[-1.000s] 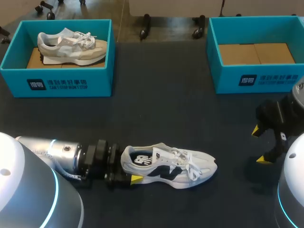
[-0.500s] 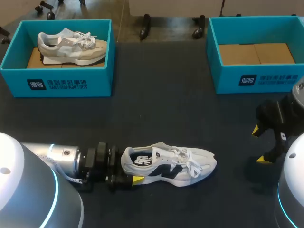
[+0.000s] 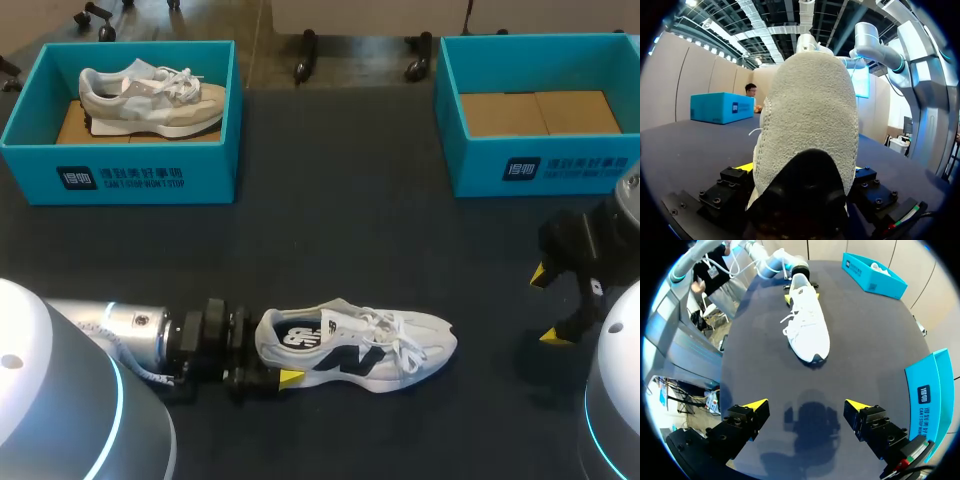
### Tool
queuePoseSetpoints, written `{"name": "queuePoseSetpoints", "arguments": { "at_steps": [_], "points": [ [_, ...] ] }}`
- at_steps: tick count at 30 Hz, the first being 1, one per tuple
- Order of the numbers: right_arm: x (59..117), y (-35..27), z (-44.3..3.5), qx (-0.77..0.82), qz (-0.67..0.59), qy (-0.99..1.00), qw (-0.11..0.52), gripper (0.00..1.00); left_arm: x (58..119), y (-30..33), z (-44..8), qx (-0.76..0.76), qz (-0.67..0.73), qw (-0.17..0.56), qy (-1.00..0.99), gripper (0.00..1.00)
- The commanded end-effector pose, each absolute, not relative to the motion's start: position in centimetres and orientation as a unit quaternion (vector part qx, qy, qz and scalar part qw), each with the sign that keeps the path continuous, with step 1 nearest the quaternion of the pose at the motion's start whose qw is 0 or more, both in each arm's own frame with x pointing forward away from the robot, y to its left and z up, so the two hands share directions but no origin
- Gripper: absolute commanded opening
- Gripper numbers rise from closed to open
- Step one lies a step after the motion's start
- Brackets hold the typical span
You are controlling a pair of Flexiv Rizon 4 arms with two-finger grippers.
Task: Take the shoe out of the shoebox, open the shoe tongue, remove and reinsert the insole, then place the shoe into the shoebox
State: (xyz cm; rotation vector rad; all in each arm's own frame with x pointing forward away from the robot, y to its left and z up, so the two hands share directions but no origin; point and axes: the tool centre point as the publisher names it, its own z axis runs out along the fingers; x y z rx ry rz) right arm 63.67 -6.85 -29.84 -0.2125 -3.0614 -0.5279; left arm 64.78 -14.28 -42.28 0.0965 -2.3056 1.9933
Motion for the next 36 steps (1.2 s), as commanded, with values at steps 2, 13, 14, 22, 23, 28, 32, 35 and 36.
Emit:
{"name": "queuePoseSetpoints", "arguments": {
  "at_steps": [2, 13, 14, 22, 23, 28, 32, 35, 36],
  "points": [
    [63.6, -6.8, -29.9, -0.068, -0.169, -0.983, 0.013, 1.0, 64.8, -14.4, -42.5, 0.032, 0.653, 0.046, -0.756, 0.0],
    [64.8, -3.4, -22.9, -0.317, 0.014, -0.946, 0.067, 1.0, 64.8, -14.4, -42.5, 0.032, 0.653, 0.046, -0.756, 0.0],
    [64.6, -3.1, -22.4, -0.348, 0.039, -0.935, 0.058, 1.0, 64.8, -14.4, -42.5, 0.032, 0.653, 0.046, -0.756, 0.0],
    [63.4, -1.7, -20.4, -0.425, 0.128, -0.896, -0.003, 1.0, 64.8, -14.4, -42.5, 0.032, 0.653, 0.046, -0.756, 0.0],
    [63.4, -1.7, -20.4, -0.425, 0.128, -0.896, -0.003, 1.0, 64.8, -14.4, -42.5, 0.032, 0.653, 0.046, -0.756, 0.0],
    [63.4, -1.7, -20.4, -0.425, 0.128, -0.896, -0.003, 1.0, 64.8, -14.4, -42.5, 0.032, 0.653, 0.046, -0.756, 0.0],
    [63.5, -1.5, -20.2, -0.466, 0.114, -0.878, 0.0, 1.0, 64.8, -14.4, -42.5, 0.032, 0.653, 0.046, -0.756, 0.0],
    [63.8, -0.8, -20.5, -0.549, 0.092, -0.83, 0.033, 1.0, 64.8, -14.4, -42.5, 0.032, 0.653, 0.046, -0.756, 0.0],
    [63.9, -0.4, -20.8, -0.576, 0.087, -0.812, 0.048, 1.0, 64.8, -14.4, -42.5, 0.032, 0.653, 0.046, -0.756, 0.0]
  ]
}}
